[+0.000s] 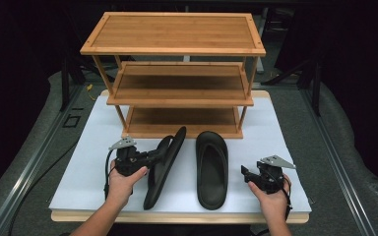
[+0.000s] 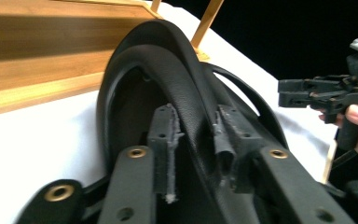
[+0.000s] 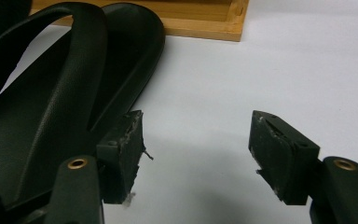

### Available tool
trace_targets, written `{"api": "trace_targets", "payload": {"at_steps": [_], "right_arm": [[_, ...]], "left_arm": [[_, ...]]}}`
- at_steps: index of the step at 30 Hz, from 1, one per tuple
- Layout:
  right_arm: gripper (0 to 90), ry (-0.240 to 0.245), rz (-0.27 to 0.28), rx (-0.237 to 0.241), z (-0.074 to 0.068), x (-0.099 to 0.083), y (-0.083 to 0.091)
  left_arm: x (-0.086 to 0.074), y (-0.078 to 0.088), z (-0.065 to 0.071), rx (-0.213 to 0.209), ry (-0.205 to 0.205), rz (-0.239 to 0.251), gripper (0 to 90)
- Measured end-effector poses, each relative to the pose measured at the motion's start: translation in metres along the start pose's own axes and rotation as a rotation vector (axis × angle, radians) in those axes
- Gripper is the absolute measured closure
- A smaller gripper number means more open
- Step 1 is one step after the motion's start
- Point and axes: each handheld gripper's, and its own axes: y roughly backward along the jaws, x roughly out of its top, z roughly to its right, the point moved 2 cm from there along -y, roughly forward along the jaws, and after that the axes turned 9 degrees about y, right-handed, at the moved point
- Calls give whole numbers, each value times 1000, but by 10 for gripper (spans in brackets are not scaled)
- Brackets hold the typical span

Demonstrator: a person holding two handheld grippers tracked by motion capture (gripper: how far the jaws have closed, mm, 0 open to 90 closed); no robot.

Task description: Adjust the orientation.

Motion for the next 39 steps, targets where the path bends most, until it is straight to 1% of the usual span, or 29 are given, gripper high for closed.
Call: {"api": "trace_targets", "payload": {"at_steps": [1,3,4,5,7,8,10,12,15,16,17,18,20,21,22,23,25,26,28,30,31,32,33,34,35,37,38,39], "right_arm": [[352,0,0,0,0,0,0],[354,-1,0,0,0,0,0],[354,0,0,1,0,0,0],[354,1,-2,4,0,0,0],[354,1,-3,6,-1,0,0],[354,1,-5,4,-1,0,-1],[354,-1,-6,6,-1,0,-1],[355,1,-8,4,-2,0,-2],[357,-1,-7,5,-2,0,-2],[357,1,-8,3,-2,0,-2],[357,0,-6,5,-1,0,-2],[357,0,-9,7,-1,0,-2],[358,-4,-10,7,-1,0,-2],[358,-4,-9,7,-1,0,-2],[358,-5,-9,7,-1,0,-2],[358,-6,-9,8,-1,0,-2],[358,-5,-6,11,-1,0,-2],[358,-6,-4,7,-1,0,-1],[358,-5,-4,6,-1,0,-1],[358,-5,-3,8,-1,0,-1],[358,-5,-2,9,-1,0,-1],[358,-8,3,7,-1,0,-1],[358,-8,3,7,-1,0,-1],[358,-7,1,5,-2,0,-1],[358,-4,-2,5,-2,0,-2],[358,-6,-1,5,-3,0,-2],[358,-2,-4,7,-3,0,-3],[358,-2,-4,7,-3,0,-3]], "left_arm": [[0,2,0,-3,5,6,705],[-1,7,-1,8,2,4,775],[-2,11,-2,25,-3,9,806],[-3,14,-3,43,-10,16,818],[-3,22,-5,89,-31,32,817],[-3,24,-7,105,-30,29,818],[-6,27,-11,120,-14,14,817],[-10,24,-14,146,-11,-8,820],[-15,17,-19,162,-7,-32,821],[-16,15,-20,170,-15,-40,820],[-18,12,-20,169,-15,-51,817],[-20,8,-19,160,-20,-68,818],[-23,2,-18,164,-52,-94,823],[-24,0,-18,159,-57,-98,821],[-24,-1,-18,168,-66,-100,816],[-23,0,-17,172,-70,-99,785],[-19,5,-17,166,-76,-88,741],[-17,9,-17,179,-86,-78,699],[-10,22,-21,223,-130,-49,682],[-5,33,-28,232,-127,-29,642],[-3,39,-33,230,-117,-24,622],[-3,44,-38,236,-112,-18,580],[-3,49,-43,238,-103,-6,580],[-4,53,-48,243,-105,6,565],[-6,56,-50,242,-99,7,555],[-10,60,-55,238,-106,0,555],[-15,62,-58,252,-126,-15,555],[-15,62,-58,252,-126,-15,556]]}}
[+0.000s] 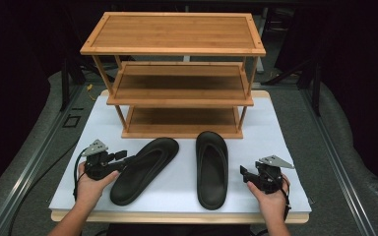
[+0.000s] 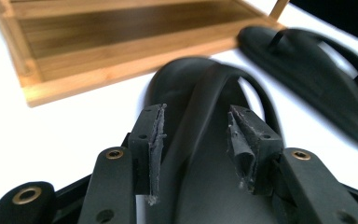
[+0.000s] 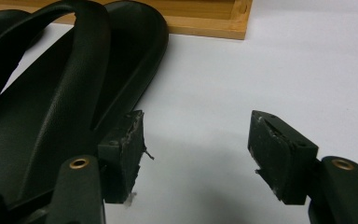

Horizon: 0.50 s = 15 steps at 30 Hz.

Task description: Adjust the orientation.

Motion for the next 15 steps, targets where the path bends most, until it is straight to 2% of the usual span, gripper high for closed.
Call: {"api": "trace_targets", "payload": {"at_steps": [5,11,15], "right_arm": [[358,1,-7,0,0,0,0],[358,-4,-5,6,1,-1,-1],[359,-2,-6,10,1,-1,-1]], "left_arm": [[-10,-2,-4,13,-18,-15,577],[-21,-11,-4,-10,-30,-61,552],[-23,-13,-4,14,-50,-62,559]]}}
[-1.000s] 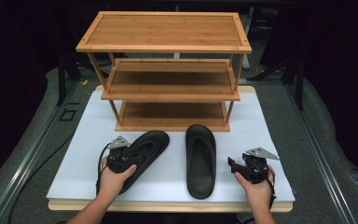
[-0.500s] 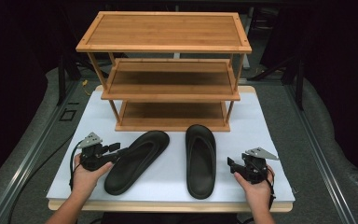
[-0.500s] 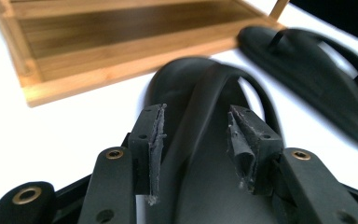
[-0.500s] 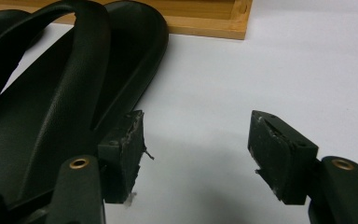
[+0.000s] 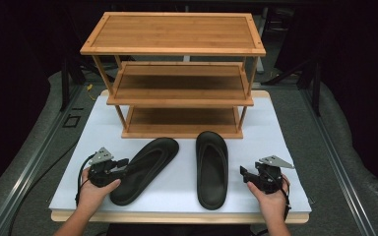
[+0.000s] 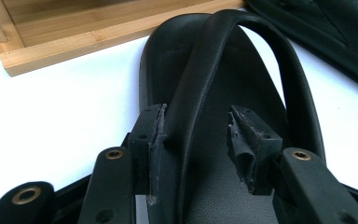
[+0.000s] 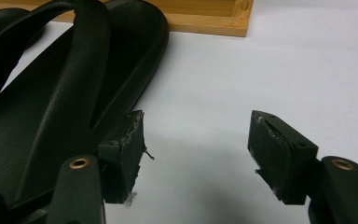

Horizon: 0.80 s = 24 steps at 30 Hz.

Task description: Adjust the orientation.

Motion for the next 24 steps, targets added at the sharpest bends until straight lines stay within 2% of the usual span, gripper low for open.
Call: {"api": "trace_targets", "payload": {"at_steps": [5,7,12,16,22,24], "right_arm": [[364,-2,-3,2,0,0,0],[366,-9,1,4,0,0,-1],[371,-16,-2,10,2,-1,0],[375,-19,0,10,2,-1,0],[387,-24,11,1,3,0,1],[389,-27,15,1,4,0,2]], "left_arm": [[-2,0,-3,5,11,6,602],[-3,-1,-5,17,11,-6,618],[-5,-5,-9,45,-8,-35,652],[-5,-4,-10,48,-13,-36,697],[-3,-1,-10,68,-4,-32,762],[-4,0,-11,62,15,-32,802]]}}
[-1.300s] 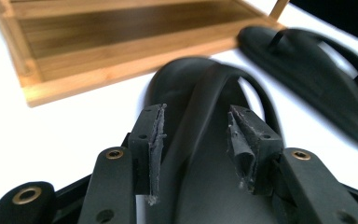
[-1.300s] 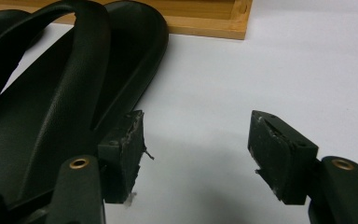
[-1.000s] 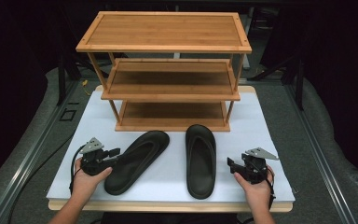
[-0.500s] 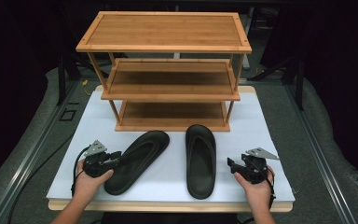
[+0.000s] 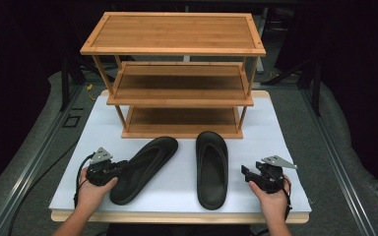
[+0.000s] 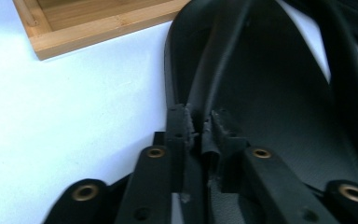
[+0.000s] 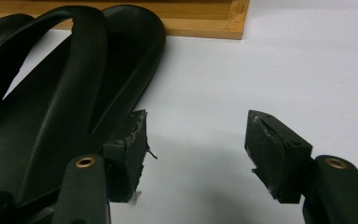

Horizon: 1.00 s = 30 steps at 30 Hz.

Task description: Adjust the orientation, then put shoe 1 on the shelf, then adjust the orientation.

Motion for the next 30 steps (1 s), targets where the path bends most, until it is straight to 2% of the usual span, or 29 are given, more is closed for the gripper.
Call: {"api": "trace_targets", "payload": {"at_steps": [4,7,8,12,15,21,30], "right_arm": [[389,-2,2,0,1,0,0],[390,-6,-2,1,1,0,0],[390,-7,-1,5,1,-1,0],[390,-7,1,4,1,-1,0],[390,-10,4,0,2,0,1],[391,-11,10,-3,1,0,1],[390,-12,7,2,2,0,1]], "left_arm": [[1,3,-4,-2,46,19,830],[2,6,-6,-8,53,30,840],[3,8,-5,-20,70,45,843],[6,13,-5,-30,91,79,843],[7,16,-5,-33,96,93,843],[11,26,-5,-52,148,149,843],[17,41,-2,-59,162,223,843]]}}
